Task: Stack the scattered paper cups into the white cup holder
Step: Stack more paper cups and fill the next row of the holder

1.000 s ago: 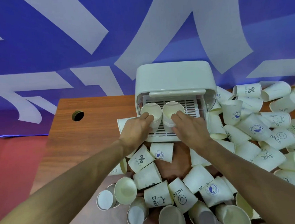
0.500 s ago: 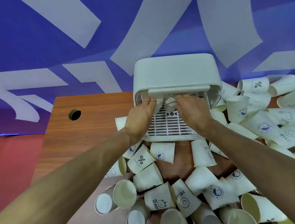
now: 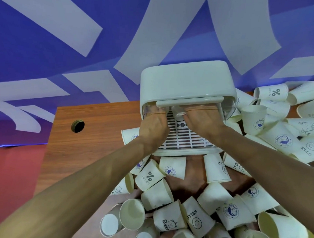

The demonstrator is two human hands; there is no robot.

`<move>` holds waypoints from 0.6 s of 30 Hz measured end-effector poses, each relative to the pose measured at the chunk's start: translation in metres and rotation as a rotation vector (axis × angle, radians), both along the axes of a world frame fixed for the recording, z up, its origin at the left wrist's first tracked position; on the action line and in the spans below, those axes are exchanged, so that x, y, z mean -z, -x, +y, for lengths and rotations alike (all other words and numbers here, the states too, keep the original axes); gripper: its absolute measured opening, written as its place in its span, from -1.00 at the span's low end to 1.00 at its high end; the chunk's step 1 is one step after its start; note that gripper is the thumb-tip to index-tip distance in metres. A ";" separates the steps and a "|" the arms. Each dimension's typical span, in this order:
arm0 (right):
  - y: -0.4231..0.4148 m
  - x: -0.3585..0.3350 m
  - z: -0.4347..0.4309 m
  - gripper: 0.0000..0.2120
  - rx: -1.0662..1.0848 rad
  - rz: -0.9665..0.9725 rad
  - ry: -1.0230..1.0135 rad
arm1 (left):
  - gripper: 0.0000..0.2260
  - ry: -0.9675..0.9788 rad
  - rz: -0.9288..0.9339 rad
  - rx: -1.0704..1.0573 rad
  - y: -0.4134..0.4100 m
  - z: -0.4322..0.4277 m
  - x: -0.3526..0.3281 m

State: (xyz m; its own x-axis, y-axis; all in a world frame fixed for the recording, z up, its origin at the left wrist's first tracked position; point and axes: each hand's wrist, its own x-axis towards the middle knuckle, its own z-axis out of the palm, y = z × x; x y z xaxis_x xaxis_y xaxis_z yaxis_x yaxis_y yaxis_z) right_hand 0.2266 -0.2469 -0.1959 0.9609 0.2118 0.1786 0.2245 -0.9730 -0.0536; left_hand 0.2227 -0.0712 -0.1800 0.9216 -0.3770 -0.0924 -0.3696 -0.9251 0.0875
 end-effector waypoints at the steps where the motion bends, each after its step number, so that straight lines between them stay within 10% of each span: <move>1: 0.001 0.001 -0.002 -0.78 -0.028 -0.071 0.009 | -0.72 0.034 -0.001 0.003 0.001 0.000 -0.001; 6: 0.008 0.002 -0.010 -0.63 -0.128 -0.295 0.114 | -0.40 0.191 -0.022 0.049 0.017 0.007 -0.012; 12: 0.038 -0.016 -0.006 -0.37 -0.135 -0.101 -0.022 | -0.21 0.096 -0.042 0.166 0.034 0.029 -0.027; 18: 0.078 -0.019 -0.002 -0.31 -0.094 0.025 -0.007 | -0.47 -0.125 -0.067 0.301 0.060 0.068 -0.046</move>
